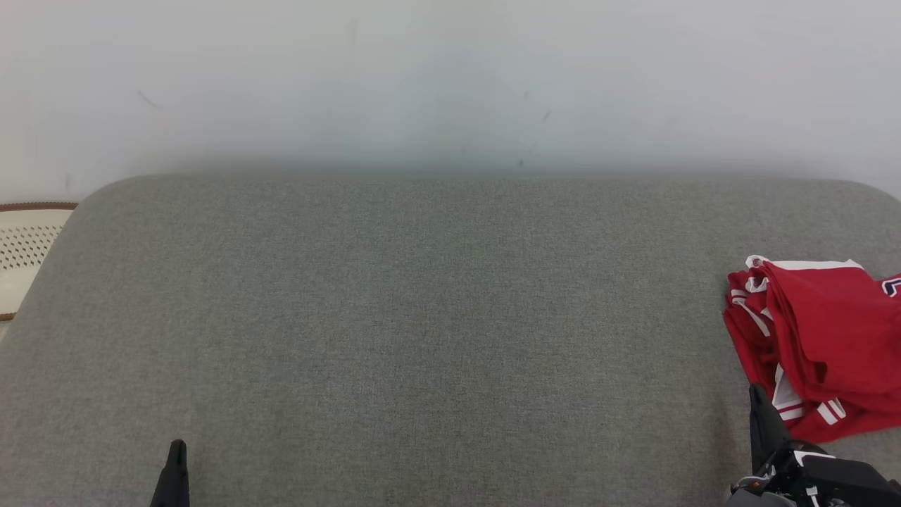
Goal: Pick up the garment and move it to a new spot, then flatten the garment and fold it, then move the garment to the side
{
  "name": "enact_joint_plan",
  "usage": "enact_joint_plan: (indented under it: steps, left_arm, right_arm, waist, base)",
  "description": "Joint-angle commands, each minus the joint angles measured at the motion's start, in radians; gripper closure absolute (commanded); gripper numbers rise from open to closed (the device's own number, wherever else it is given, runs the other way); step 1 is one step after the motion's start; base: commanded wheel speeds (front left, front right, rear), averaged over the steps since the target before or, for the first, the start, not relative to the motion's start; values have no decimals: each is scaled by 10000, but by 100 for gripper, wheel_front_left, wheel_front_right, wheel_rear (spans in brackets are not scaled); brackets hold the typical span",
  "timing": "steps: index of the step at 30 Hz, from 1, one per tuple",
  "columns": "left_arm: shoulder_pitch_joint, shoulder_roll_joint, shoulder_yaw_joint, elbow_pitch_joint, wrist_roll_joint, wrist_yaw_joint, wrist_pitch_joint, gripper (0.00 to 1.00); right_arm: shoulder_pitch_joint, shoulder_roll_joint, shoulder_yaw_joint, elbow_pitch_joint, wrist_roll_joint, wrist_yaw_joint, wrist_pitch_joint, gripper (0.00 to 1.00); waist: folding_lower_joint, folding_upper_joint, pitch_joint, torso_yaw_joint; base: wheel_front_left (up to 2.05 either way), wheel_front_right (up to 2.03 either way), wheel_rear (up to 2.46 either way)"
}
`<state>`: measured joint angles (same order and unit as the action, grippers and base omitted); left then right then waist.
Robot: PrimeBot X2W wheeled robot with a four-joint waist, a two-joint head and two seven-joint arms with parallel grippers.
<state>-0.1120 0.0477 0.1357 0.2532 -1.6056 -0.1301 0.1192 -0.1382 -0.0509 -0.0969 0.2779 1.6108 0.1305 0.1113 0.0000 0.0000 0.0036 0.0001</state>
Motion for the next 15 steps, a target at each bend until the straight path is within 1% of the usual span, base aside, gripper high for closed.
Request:
enact_joint_plan:
  steps: [1,15]
  left_arm:
    - [-62,49,32,-24,-75,-22,28,100]
    - [-61,49,31,-25,-76,-22,29,100]
  right_arm:
    - [-87,22,3,-10,22,4,13,100]
    - [-86,20,4,-10,23,4,12,100]
  waist:
    - [0,0,0,0]
    - [0,0,0,0]
  base:
    - [0,0,0]
    - [0,0,0]
